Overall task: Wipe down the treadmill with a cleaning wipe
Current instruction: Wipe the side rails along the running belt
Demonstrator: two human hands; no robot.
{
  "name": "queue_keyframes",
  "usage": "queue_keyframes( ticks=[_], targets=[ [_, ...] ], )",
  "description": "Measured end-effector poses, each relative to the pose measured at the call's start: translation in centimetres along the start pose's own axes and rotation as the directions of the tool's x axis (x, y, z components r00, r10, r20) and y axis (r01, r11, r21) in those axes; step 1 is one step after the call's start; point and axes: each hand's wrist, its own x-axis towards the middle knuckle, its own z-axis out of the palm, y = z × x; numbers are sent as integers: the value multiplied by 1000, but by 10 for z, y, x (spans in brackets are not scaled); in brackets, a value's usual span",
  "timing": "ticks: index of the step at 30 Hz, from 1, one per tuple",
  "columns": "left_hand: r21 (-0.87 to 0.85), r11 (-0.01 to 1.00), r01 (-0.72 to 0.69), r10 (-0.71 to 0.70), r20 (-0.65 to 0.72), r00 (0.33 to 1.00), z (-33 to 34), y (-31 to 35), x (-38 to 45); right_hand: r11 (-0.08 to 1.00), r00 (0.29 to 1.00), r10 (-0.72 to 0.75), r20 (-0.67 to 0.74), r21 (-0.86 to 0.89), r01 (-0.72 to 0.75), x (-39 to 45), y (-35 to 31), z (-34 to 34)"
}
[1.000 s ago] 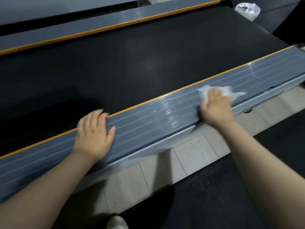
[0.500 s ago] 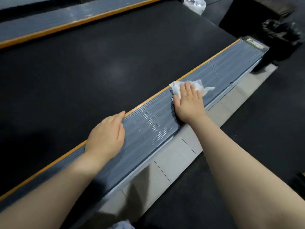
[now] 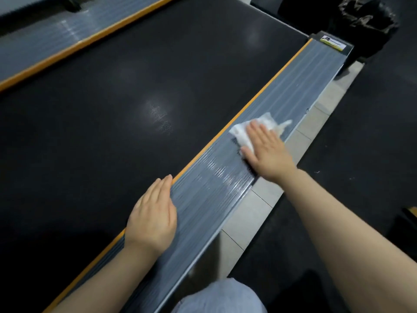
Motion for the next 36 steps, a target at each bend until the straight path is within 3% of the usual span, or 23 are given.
queue_keyframes(
  ticks=[2, 4, 5, 7, 9, 11, 13, 17, 20, 22, 24, 26, 29, 31, 34, 36],
  targets=[
    [2, 1000, -19, 19, -25, 1000, 1, -1, 1, 984, 984, 176, 11, -6, -176, 18, 23, -5],
    [1, 999, -41, 41, -68, 997, 4, -5, 0, 980, 980, 200, -22, -15, -200, 29, 21, -3],
    [-9, 999, -52, 51, -97, 994, 5, -5, -1, 992, 992, 126, -30, -25, -127, 27, 15, -2],
    [-34, 998, -58, 52, -159, 986, 8, -5, -1, 976, 976, -216, -31, -33, 215, 9, -5, 4],
    [-9, 997, -80, 77, -194, 978, 10, -4, -1, 838, 838, -544, 38, -34, 545, -23, -22, 11],
    [55, 993, -105, 115, -226, 967, 13, -2, -1, 740, 735, -666, 132, -9, 672, -36, -25, 13],
    [77, 996, -36, 54, -254, 966, 13, 6, 4, 797, 792, -603, 96, 14, 604, -13, -9, 8],
    [-56, 994, 95, -108, -308, 945, 7, 60, 31, 975, 974, -224, 22, 12, 224, 77, 82, -16],
    [-81, 996, 45, -69, -314, 947, 22, 123, 75, 999, 999, 43, 20, -17, -42, 140, 160, -40],
    [-102, 995, -8, -21, -276, 961, 39, 163, 112, 992, 991, 125, 41, -37, -123, 163, 186, -47],
    [-150, 989, -13, -24, -242, 970, 51, 197, 151, 998, 999, 41, 23, -42, -40, 164, 189, -47],
    [-173, 985, 3, -46, -244, 969, 61, 222, 188, 972, 973, -231, -12, -46, 230, 139, 177, -43],
    [-130, 990, 61, -91, -243, 966, 75, 245, 230, 796, 798, -601, 46, -52, 603, 100, 163, -29],
    [-65, 992, 105, -118, -249, 961, 86, 256, 245, 768, 771, -636, 43, -63, 637, 118, 178, -31],
    [31, 985, 169, -153, -291, 944, 92, 264, 250, 858, 859, -512, -2, -40, 512, 177, 233, -45],
    [98, 990, 98, -65, -295, 953, 92, 264, 247, 930, 930, -366, -4, -21, 366, 216, 271, -52]
  ],
)
